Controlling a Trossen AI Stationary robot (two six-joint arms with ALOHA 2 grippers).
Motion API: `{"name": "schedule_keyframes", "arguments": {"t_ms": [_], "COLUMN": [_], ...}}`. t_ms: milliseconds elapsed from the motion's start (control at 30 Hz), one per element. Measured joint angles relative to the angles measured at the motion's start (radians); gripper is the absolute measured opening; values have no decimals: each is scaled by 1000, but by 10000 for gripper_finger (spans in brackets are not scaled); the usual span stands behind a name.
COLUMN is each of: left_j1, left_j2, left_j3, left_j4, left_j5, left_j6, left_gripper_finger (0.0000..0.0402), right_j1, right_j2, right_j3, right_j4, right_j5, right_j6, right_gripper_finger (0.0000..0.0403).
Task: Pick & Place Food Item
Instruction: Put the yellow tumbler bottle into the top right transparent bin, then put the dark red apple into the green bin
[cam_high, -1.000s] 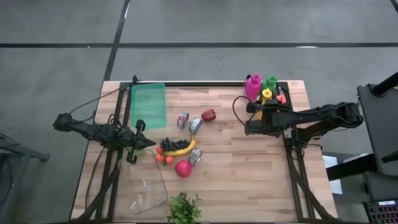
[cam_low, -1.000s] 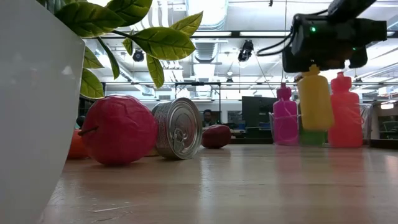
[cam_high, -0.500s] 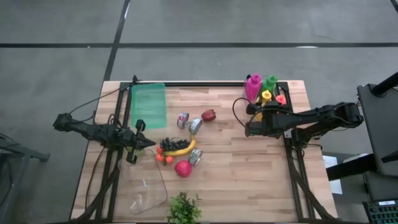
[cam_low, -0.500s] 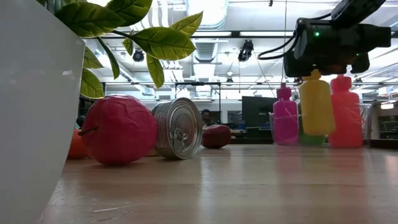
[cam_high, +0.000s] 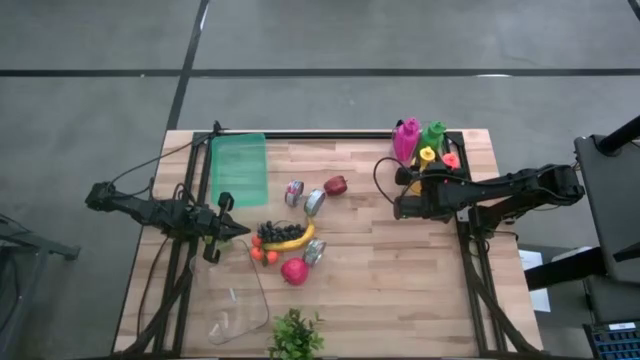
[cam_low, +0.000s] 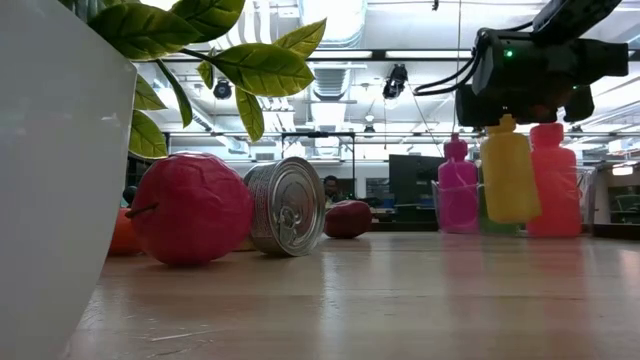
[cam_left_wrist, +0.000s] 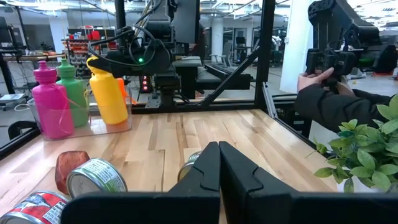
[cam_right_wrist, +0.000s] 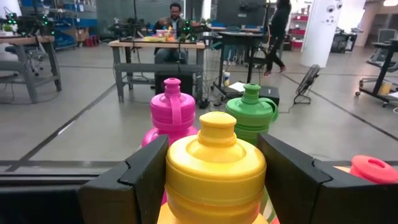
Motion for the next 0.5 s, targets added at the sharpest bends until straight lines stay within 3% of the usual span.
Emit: {"name": "schedule_keyframes", "arguments": {"t_ms": [167,367,500], "left_j1": [0,0,0], "left_j2": [0,0,0], "left_j3": [0,0,0], "left_j4": [0,0,0], "left_j5": [0,0,0], "left_j6": [0,0,0], "left_gripper_finger": [0,0,0], "right_j1": [0,0,0], "right_j2": [0,0,0], "right_j3": [0,0,0], "right_j4": [0,5,6], "right_j5": [1,4,4], "right_j6": [-2,4,6], "right_gripper_finger": [224,277,291]}}
